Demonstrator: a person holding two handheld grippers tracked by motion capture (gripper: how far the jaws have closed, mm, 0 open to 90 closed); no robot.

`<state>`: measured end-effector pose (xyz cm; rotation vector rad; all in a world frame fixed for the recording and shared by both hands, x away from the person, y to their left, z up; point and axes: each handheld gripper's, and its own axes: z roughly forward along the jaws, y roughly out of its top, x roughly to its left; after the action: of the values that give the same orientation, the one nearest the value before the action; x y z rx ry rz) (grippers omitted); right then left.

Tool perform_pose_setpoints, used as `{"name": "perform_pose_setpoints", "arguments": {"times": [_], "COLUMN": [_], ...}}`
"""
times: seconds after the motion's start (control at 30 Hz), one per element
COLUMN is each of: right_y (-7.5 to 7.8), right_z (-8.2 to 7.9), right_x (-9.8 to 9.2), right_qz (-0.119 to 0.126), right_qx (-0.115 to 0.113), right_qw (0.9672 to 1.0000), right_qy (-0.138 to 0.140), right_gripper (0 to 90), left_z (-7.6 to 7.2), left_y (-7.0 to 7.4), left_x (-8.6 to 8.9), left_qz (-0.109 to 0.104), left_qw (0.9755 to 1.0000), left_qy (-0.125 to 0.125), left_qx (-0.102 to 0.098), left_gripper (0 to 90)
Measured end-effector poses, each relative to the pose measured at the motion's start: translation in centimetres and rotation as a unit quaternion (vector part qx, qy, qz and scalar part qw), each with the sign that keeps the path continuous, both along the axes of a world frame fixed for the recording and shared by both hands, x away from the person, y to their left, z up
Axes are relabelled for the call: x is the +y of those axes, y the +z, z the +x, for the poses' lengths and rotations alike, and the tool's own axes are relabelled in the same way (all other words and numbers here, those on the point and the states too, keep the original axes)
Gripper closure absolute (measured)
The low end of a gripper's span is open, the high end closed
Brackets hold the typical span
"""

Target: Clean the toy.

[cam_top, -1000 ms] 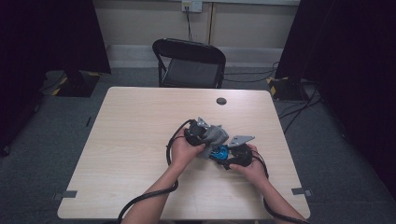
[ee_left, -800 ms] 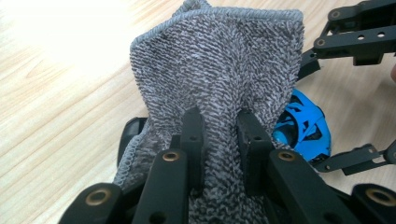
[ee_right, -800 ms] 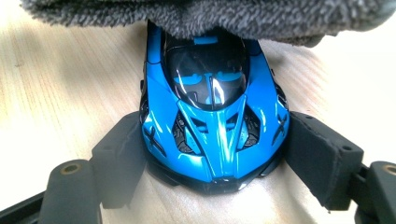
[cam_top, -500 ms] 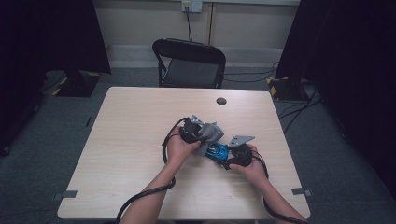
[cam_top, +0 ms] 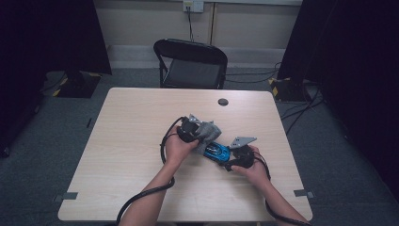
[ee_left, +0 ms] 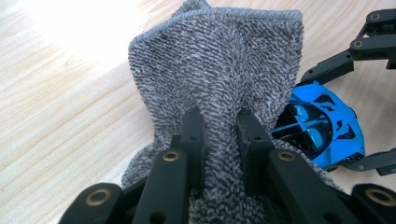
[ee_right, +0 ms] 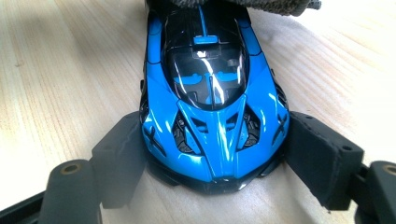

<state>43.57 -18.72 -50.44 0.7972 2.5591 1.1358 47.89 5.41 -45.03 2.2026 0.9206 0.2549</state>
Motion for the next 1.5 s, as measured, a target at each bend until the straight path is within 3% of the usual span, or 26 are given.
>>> {"name": "perform_pose_setpoints", "arguments": {"times": [0.73, 1.5], "right_y": [0.0, 0.0], "right_z": [0.0, 0.0], "right_x": [0.0, 0.0], "right_qz": [0.001, 0.001], "right_qx": [0.000, 0.001], "right_qw": [1.0000, 1.0000], "right_qy": [0.000, -0.001], "right_gripper": [24.0, 24.0], "left_z": [0.5, 0.6], "left_y": [0.3, 0.0], "left_x": [1.7, 4.3], "left_qz": [0.007, 0.009], "left_qw": [0.9996, 0.9986], "left_qy": [0.026, 0.052], "left_qx": [-0.011, -0.001], "left_gripper": [75.8, 75.9]}}
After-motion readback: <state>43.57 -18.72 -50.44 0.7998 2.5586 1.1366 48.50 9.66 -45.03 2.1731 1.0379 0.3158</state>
